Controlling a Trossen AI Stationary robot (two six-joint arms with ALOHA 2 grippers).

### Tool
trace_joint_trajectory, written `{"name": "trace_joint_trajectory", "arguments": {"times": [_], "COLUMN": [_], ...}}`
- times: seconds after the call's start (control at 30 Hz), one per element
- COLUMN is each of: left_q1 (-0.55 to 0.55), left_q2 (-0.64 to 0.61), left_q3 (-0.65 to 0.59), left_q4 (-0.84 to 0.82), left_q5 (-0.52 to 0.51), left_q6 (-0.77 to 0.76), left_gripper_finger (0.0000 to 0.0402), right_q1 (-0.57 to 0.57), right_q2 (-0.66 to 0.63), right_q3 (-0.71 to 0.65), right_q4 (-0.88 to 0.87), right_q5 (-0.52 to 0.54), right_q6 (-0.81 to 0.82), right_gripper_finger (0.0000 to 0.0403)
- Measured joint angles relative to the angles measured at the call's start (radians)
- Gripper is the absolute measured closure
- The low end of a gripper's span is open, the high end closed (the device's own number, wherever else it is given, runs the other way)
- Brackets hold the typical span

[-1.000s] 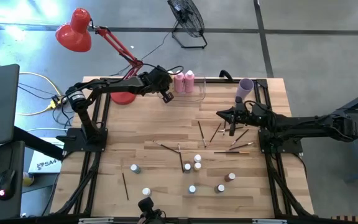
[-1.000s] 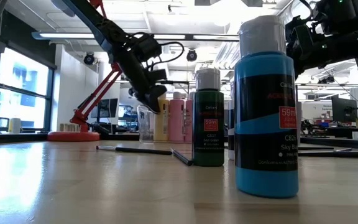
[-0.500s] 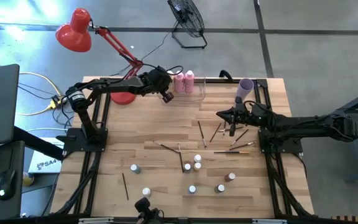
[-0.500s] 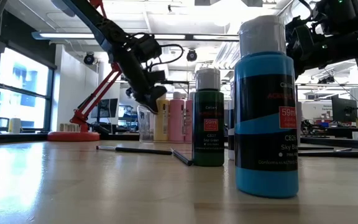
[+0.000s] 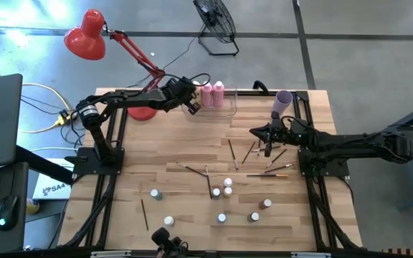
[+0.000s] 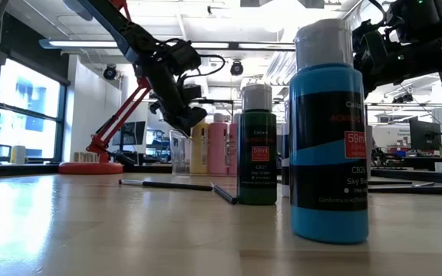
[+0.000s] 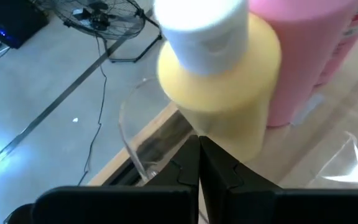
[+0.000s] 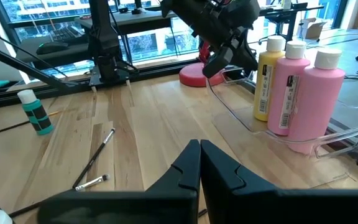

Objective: Pick & Place Paint Supplies
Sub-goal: Adjust the large paint bottles in the transparent bin, then put the black paint brush into the violet cup

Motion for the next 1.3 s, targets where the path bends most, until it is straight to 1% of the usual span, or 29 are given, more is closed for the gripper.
{"name": "trace_joint_trajectory", "arguments": {"times": [0.17, 0.23, 0.33, 0.87, 1.07, 1.2, 1.3], "left_q1": [0.0, 0.0, 0.0, -0.002, -0.051, -0.106, -0.151], "left_q2": [0.001, 0.007, 0.008, 0.006, -0.061, -0.12, -0.154], "left_q3": [0.0, 0.0, 0.0, 0.0, 0.0, 0.0, 0.001], "left_q4": [0.051, 0.085, 0.089, 0.005, -0.077, -0.078, -0.074], "left_q5": [0.005, 0.021, 0.046, 0.05, 0.049, 0.073, 0.153], "left_q6": [0.003, 0.003, 0.003, -0.001, -0.003, 0.091, 0.165], "left_gripper_finger": [0.0402, 0.0402, 0.0402, 0.0402, 0.0402, 0.0402, 0.0402], "right_q1": [0.0, 0.0, 0.0, 0.0, 0.0, 0.0, 0.0], "right_q2": [0.0, 0.0, 0.0, 0.0, 0.0, 0.0, 0.0], "right_q3": [0.0, 0.0, 0.0, 0.0, 0.0, 0.0, 0.0], "right_q4": [0.0, 0.0, 0.0, -0.009, -0.035, -0.036, -0.036], "right_q5": [0.0, 0.0, 0.0, 0.0, 0.001, 0.0, -0.002], "right_q6": [0.0, 0.0, 0.0, 0.0, -0.01, -0.026, -0.026], "right_gripper_finger": [0.0401, 0.0401, 0.0401, 0.0401, 0.0401, 0.0401, 0.0401]}}
